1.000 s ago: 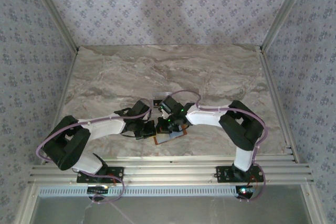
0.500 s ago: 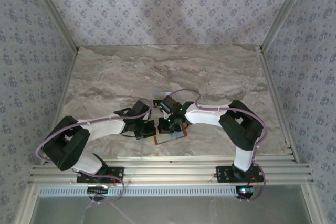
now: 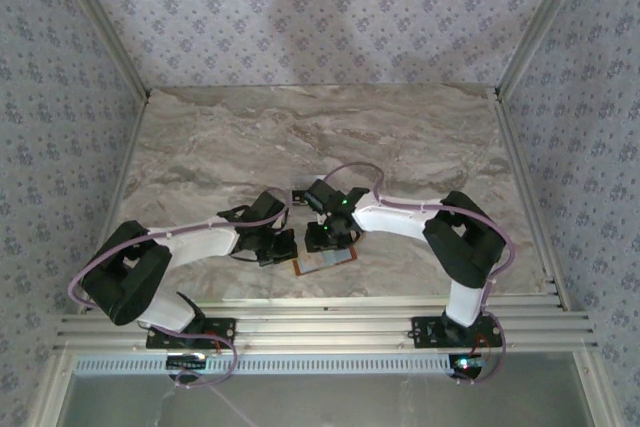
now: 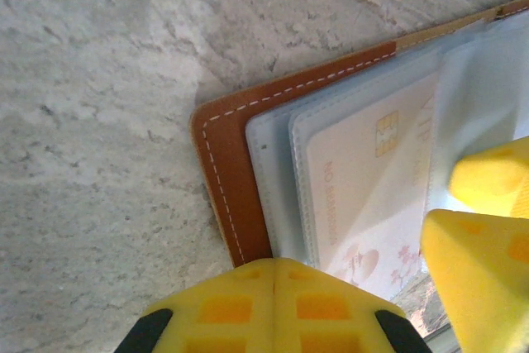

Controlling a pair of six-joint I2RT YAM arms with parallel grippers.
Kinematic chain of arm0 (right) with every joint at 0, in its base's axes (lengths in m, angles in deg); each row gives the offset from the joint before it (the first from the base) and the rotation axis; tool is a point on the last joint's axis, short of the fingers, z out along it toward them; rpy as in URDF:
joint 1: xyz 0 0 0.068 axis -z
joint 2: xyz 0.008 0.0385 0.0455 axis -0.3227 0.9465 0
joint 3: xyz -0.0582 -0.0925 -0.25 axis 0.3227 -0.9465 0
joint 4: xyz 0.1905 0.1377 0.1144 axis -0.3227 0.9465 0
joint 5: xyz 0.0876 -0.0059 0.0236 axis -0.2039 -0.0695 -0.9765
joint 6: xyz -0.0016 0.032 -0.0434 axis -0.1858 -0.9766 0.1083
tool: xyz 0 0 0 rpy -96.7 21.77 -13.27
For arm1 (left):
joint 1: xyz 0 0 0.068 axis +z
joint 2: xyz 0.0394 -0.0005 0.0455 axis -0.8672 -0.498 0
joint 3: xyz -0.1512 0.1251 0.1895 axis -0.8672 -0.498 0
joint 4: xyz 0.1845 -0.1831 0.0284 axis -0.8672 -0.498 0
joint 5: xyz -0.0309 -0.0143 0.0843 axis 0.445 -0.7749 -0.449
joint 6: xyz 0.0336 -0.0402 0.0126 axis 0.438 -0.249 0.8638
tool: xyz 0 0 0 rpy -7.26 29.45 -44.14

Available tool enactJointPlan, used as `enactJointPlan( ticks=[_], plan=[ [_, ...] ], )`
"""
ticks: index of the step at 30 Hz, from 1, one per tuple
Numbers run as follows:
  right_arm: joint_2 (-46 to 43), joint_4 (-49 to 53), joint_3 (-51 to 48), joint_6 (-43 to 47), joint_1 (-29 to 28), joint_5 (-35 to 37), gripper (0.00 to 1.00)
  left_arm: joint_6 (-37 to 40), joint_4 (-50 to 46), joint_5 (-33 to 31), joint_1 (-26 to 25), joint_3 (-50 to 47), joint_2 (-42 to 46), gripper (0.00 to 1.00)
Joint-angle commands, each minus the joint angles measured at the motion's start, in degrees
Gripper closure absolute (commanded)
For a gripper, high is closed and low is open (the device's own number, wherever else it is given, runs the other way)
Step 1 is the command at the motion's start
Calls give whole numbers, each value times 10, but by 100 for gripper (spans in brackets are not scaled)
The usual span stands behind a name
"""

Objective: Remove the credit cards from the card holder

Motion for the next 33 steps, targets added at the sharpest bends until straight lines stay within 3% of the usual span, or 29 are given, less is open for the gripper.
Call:
enactJointPlan(
  ticks=[1, 9, 21, 24, 33],
  plan=[
    [-19, 58, 16, 14, -1, 52, 61, 4, -24, -12, -3, 11, -8, 100],
    [-34, 136, 23, 21, 3, 123, 55, 10, -36, -19, -3, 20, -11, 100],
    [-65, 198, 12, 26, 30, 193, 58, 31, -69, -32, 0, 62, -14, 100],
    [-81, 185, 12, 26, 33, 171, 61, 32, -76, -33, 1, 71, -10, 100],
    [-84, -13, -35, 1, 48, -49, 74, 18, -55, -7, 0, 69, 4, 100]
  ],
)
